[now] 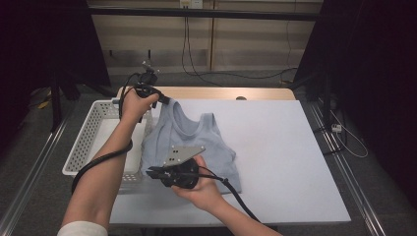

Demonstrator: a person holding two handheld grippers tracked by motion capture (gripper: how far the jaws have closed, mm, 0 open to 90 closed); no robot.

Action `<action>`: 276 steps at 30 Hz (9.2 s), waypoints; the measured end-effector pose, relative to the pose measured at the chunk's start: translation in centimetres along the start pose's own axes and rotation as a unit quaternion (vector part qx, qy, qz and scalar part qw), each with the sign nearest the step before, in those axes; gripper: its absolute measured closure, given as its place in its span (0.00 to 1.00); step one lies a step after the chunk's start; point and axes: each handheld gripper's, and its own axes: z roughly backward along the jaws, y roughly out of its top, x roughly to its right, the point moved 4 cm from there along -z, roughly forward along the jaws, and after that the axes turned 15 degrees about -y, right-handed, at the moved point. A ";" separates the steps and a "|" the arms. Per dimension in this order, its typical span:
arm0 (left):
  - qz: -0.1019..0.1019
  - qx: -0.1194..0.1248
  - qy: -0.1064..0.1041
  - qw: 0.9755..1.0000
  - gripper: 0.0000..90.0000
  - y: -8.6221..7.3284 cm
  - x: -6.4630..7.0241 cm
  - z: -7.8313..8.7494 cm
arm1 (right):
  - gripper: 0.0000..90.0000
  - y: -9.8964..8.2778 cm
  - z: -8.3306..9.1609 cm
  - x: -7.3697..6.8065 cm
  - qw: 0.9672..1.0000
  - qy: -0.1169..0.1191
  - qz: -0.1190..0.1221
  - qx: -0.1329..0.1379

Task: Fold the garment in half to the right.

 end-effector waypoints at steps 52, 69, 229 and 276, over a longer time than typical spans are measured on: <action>0.019 0.009 0.011 1.000 0.97 -0.4 -1.8 2.6 | 0.96 1.4 -1.4 -1.3 1.000 0.006 -0.006 0.018; 0.016 0.004 0.020 1.000 0.97 -0.3 -1.3 1.3 | 0.96 0.4 -0.5 -0.6 1.000 0.002 -0.016 0.021; 0.004 0.006 0.028 1.000 0.90 0.9 1.5 -6.6 | 0.96 -7.4 6.1 5.3 0.991 -0.103 -0.088 -0.005; -0.019 0.009 0.031 0.999 0.21 -1.7 3.0 -4.4 | 0.92 -11.7 8.1 7.1 0.985 -0.139 -0.084 -0.062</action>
